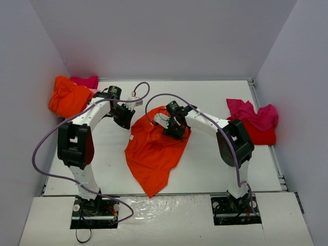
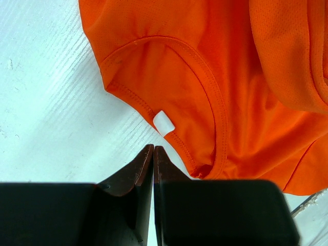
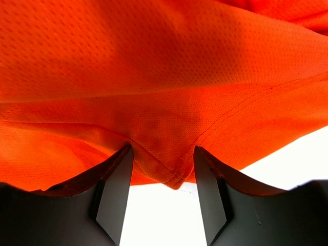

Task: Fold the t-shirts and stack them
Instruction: Flatten the tshirt out

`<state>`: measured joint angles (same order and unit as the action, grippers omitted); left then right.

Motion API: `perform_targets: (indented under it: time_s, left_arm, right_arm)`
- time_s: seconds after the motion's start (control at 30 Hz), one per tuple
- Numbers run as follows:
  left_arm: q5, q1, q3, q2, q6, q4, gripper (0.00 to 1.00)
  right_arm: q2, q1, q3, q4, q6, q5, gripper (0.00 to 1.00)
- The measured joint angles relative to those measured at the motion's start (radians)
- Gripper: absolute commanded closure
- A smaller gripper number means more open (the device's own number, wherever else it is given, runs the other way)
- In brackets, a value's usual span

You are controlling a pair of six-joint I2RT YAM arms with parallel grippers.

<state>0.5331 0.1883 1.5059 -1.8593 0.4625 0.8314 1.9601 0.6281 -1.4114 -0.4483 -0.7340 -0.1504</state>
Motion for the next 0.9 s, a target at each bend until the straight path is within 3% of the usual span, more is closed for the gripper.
perform_targets:
  time_s: [0.53,0.77,0.83,0.9]
  left_arm:
    - [0.0,0.0,-0.003,0.002,0.0,-0.002,0.98]
    - [-0.004,-0.001,-0.007,0.007,0.0,-0.002,0.98]
    - [-0.004,-0.001,-0.009,0.011,0.0,-0.002,0.98]
    - [-0.004,-0.001,-0.009,0.012,0.0,-0.002,0.98]
  right_arm:
    - [-0.049,-0.017,0.063,-0.008,-0.03,0.048,0.52]
    - [-0.047,-0.019,0.061,-0.009,-0.029,0.044,0.65]
    - [-0.045,-0.019,0.057,-0.01,-0.03,0.04,0.74]
    - [-0.035,-0.019,0.044,-0.011,-0.029,0.036,0.94]
